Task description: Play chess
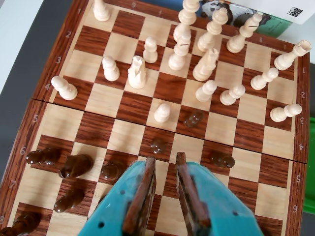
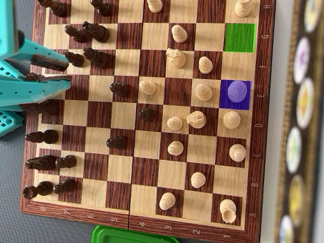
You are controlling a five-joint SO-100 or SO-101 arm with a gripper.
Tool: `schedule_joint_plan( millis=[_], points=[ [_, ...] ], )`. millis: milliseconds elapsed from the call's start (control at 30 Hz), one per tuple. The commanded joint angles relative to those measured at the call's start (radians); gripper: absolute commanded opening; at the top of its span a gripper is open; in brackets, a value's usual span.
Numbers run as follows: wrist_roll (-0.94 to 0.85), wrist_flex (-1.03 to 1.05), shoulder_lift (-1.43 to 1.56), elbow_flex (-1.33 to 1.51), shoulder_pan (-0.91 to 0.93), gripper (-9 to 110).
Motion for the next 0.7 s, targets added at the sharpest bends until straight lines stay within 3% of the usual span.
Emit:
schedule_joint_plan(
  millis=[0, 667],
  points=[
    [-0.003, -0.009, -0.123, -0.117, -0.006, 8],
    [-0.002, -0.008, -0.765, -0.540, -0.006, 8]
  ],
)
